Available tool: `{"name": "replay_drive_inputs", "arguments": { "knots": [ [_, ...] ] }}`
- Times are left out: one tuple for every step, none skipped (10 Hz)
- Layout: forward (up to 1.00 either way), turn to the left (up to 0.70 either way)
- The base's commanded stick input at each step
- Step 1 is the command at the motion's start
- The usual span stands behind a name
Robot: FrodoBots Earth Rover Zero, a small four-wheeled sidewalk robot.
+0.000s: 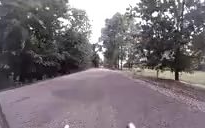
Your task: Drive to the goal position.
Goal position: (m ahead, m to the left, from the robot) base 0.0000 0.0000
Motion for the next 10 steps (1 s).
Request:
{"name": "replay_drive_inputs", "arguments": {
  "knots": [
    [0.7, 0.0],
    [0.7, 0.0],
    [0.7, 0.0],
    [0.7, 0.0],
    [0.7, 0.0],
    [0.7, 0.0],
    [0.7, 0.0],
    [0.7, 0.0],
    [0.7, 0.0],
    [0.7, 0.0]
  ]
}}
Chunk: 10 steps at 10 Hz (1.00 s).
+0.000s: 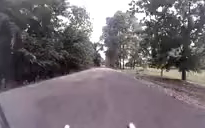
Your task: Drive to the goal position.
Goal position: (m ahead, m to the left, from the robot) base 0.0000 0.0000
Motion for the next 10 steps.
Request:
{"name": "replay_drive_inputs", "arguments": {
  "knots": [
    [0.7, 0.0],
    [0.7, 0.0],
    [0.7, 0.0],
    [0.7, 0.0],
    [0.68, 0.0],
    [0.63, 0.0],
    [0.58, 0.0],
    [0.54, 0.0],
    [0.49, 0.0],
    [0.45, 0.0]
  ]
}}
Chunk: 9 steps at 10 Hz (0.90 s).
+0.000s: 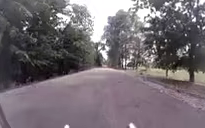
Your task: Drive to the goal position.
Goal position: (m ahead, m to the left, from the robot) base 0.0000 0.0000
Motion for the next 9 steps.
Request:
{"name": "replay_drive_inputs", "arguments": {
  "knots": [
    [0.4, 0.0],
    [0.35, 0.0],
    [0.31, 0.0],
    [0.26, 0.0],
    [0.22, 0.0],
    [0.17, 0.0],
    [0.12, 0.0],
    [0.08, 0.0],
    [0.03, 0.0]
  ]
}}
